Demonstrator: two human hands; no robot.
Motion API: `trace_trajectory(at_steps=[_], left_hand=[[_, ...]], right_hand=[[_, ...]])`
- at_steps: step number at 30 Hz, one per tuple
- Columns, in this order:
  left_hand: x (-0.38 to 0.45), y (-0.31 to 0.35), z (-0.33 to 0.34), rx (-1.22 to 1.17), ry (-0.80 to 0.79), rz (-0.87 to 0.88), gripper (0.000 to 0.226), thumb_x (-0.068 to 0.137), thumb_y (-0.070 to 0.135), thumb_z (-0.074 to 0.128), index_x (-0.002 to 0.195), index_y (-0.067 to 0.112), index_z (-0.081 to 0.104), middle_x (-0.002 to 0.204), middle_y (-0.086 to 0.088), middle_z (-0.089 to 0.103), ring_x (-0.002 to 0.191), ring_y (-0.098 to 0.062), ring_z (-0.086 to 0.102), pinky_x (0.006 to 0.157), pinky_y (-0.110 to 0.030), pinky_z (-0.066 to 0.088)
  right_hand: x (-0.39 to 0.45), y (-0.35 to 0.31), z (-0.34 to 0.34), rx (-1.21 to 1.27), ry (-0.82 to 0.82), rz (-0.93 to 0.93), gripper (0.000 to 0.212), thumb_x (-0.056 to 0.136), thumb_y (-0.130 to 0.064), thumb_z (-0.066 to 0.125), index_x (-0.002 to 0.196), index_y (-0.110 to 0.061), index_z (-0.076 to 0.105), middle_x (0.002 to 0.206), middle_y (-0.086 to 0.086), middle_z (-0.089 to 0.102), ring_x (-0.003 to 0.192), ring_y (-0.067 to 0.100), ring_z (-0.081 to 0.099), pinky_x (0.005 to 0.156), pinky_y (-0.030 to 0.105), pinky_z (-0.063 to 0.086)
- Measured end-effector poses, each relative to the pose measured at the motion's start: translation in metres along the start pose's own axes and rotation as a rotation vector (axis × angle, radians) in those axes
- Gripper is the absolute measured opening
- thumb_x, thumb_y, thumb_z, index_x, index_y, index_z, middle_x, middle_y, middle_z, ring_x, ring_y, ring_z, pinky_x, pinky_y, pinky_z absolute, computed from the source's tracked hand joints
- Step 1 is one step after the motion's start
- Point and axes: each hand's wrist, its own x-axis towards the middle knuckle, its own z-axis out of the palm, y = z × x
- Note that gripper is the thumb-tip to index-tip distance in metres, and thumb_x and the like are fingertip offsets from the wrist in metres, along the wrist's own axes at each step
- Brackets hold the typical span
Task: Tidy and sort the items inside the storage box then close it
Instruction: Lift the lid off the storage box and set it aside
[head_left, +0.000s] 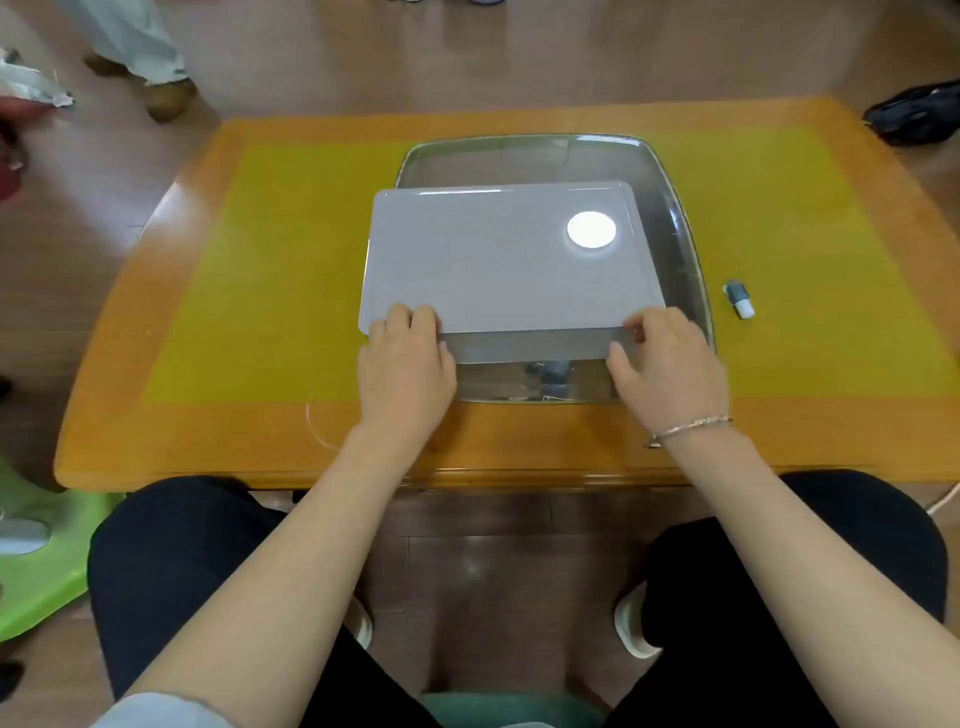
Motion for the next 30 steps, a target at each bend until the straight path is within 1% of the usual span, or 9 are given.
trace_trajectory(at_steps=[3,6,9,13,16,20,22,25,30], left_hand=[[0.017,-0.002,0.003,0.056,0.073,-0.042,0.022,0.097,0.024,0.043,0.11,0.011,0.055,0.113,-0.012,0.05,0.104,-0.031,0.046,0.077,-0.042,0.041],[0.037,-0.004,0.009,0.077,0.102,-0.065,0.028,0.098,0.03,0.04,0.109,0.01,0.057,0.115,-0.013,0.051,0.106,-0.033,0.044,0.078,-0.042,0.036],[0.054,-0.008,0.015,0.108,0.124,-0.109,0.031,0.099,0.034,0.038,0.11,0.011,0.055,0.12,-0.013,0.05,0.107,-0.031,0.043,0.08,-0.041,0.033],[0.07,-0.021,0.021,0.084,0.114,-0.155,0.034,0.097,0.038,0.041,0.118,0.014,0.053,0.131,-0.013,0.046,0.115,-0.031,0.041,0.086,-0.042,0.033],[0.078,-0.03,0.022,0.031,0.088,-0.154,0.037,0.096,0.038,0.043,0.121,0.011,0.052,0.131,-0.018,0.045,0.117,-0.035,0.04,0.088,-0.044,0.036],[0.083,-0.034,0.02,-0.021,0.085,-0.135,0.041,0.095,0.038,0.045,0.124,0.009,0.051,0.129,-0.023,0.044,0.117,-0.037,0.04,0.093,-0.044,0.036],[0.083,-0.032,0.021,-0.021,0.069,-0.171,0.045,0.096,0.041,0.044,0.127,0.01,0.048,0.126,-0.023,0.045,0.116,-0.037,0.04,0.091,-0.044,0.037],[0.079,-0.026,0.023,-0.039,0.054,-0.304,0.058,0.095,0.049,0.043,0.134,0.006,0.038,0.126,-0.019,0.042,0.115,-0.035,0.039,0.083,-0.044,0.041],[0.079,-0.022,0.025,-0.054,0.065,-0.414,0.064,0.093,0.057,0.043,0.124,0.0,0.043,0.126,-0.015,0.041,0.116,-0.032,0.039,0.079,-0.044,0.042]], right_hand=[[0.022,0.003,0.003,-0.049,0.041,0.012,0.028,0.089,-0.028,0.053,0.111,-0.011,0.055,0.108,0.009,0.055,0.099,0.025,0.051,0.078,0.035,0.043],[0.043,0.003,0.006,-0.114,0.037,0.045,0.035,0.087,-0.031,0.052,0.114,-0.009,0.055,0.112,0.013,0.054,0.104,0.031,0.048,0.083,0.04,0.043],[0.054,0.005,0.012,-0.166,0.009,0.086,0.041,0.088,-0.038,0.053,0.117,-0.008,0.054,0.117,0.015,0.052,0.108,0.032,0.046,0.084,0.039,0.041],[0.06,0.006,0.016,-0.177,-0.029,0.091,0.044,0.091,-0.041,0.05,0.118,-0.006,0.052,0.12,0.017,0.05,0.109,0.034,0.046,0.085,0.041,0.042],[0.064,0.005,0.017,-0.166,-0.047,0.102,0.044,0.093,-0.039,0.049,0.12,-0.004,0.05,0.121,0.02,0.051,0.11,0.036,0.046,0.089,0.041,0.041],[0.066,-0.001,0.019,-0.224,-0.065,0.146,0.045,0.095,-0.039,0.046,0.122,-0.004,0.046,0.122,0.022,0.052,0.113,0.038,0.046,0.092,0.042,0.039],[0.065,-0.001,0.018,-0.176,-0.07,0.206,0.048,0.094,-0.041,0.048,0.124,-0.003,0.044,0.123,0.023,0.05,0.115,0.038,0.044,0.092,0.044,0.04],[0.067,0.005,0.016,-0.012,-0.096,0.321,0.055,0.09,-0.042,0.055,0.125,-0.001,0.043,0.127,0.022,0.044,0.119,0.039,0.042,0.094,0.046,0.04],[0.075,0.009,0.014,0.073,-0.134,0.395,0.059,0.088,-0.043,0.059,0.123,0.003,0.045,0.128,0.022,0.042,0.114,0.04,0.047,0.094,0.041,0.041]])
